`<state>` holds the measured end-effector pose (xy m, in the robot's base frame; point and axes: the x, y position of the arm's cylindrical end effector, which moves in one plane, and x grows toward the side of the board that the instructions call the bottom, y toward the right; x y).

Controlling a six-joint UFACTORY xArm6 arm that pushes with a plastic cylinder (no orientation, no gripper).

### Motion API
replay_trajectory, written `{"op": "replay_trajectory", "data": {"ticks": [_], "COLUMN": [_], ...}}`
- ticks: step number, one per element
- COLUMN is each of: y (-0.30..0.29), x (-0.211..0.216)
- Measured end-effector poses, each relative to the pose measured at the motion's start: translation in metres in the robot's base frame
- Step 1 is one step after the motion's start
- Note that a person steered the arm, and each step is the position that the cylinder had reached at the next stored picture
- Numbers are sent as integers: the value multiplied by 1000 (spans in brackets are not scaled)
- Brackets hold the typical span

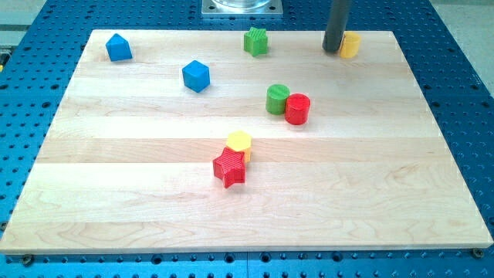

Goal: Move the cube to the center left side of the board

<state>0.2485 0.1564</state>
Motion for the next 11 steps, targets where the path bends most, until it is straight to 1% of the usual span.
{"op": "replay_trajectory", "data": {"ticks": [1,2,3,4,5,6,7,8,9,11], "y": [24,56,-12,-111,-211,-268,-306,-308,-287,-314], "x": [19,16,30,30,58,109,162,164,171,190]}}
